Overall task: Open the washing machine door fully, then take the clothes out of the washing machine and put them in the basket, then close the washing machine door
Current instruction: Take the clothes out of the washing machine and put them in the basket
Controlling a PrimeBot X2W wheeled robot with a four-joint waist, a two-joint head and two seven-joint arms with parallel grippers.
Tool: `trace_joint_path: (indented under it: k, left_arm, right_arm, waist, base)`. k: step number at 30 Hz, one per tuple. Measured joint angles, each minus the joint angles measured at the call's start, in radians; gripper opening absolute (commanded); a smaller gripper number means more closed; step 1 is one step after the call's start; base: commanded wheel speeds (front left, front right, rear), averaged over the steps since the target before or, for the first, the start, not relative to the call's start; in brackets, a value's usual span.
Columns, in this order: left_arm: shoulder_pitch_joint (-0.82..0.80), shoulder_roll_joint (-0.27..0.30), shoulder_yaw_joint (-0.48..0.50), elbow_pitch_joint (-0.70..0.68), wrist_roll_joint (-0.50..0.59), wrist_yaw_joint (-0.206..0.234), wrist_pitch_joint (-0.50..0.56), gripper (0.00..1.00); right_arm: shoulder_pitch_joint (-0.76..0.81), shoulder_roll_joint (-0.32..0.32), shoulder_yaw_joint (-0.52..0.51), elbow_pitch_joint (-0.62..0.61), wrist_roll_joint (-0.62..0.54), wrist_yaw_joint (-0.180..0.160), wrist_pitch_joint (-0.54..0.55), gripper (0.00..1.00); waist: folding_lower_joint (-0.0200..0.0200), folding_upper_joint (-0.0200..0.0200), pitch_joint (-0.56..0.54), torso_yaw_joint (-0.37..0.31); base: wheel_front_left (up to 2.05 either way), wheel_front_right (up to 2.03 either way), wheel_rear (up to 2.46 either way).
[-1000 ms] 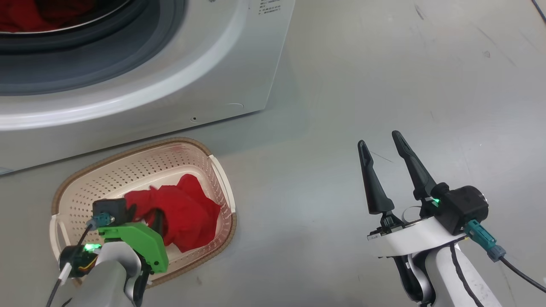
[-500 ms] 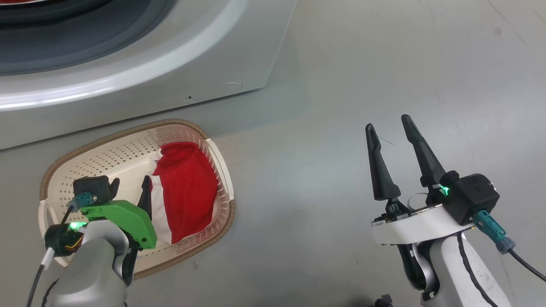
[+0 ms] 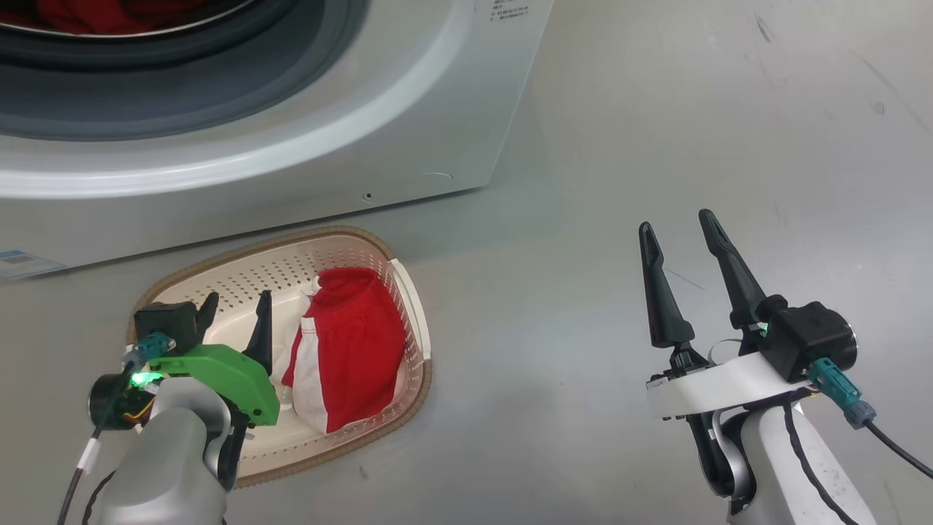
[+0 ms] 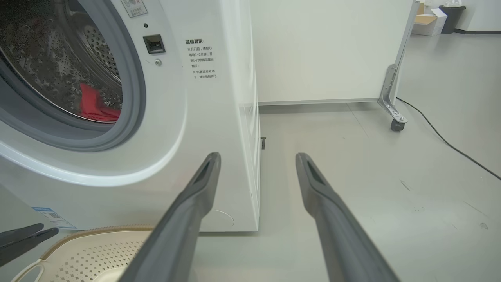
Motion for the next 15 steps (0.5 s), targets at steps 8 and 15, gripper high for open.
trace_joint_path:
  k: [8,15]
  left_arm:
    - [0.046,-0.006,0.044,-0.197,0.023,-0.002,0.000,1.00]
    - [0.134,-0.010,0.057,-0.333,0.078,-0.002,0.000,1.00]
  right_arm:
    - [0.040,0.000,-0.031,0.058,-0.026,0.010,0.000,1.00]
    - [0.078,0.000,-0.057,0.096,-0.034,0.010,0.000,1.00]
  waist:
    - [0.0000,0.0000,-0.091,0.041]
    - [0.0000,0.0000,-0.184,0.075]
  base:
    - [0.00,0.00,0.00]
    - [0.00,0.00,0.00]
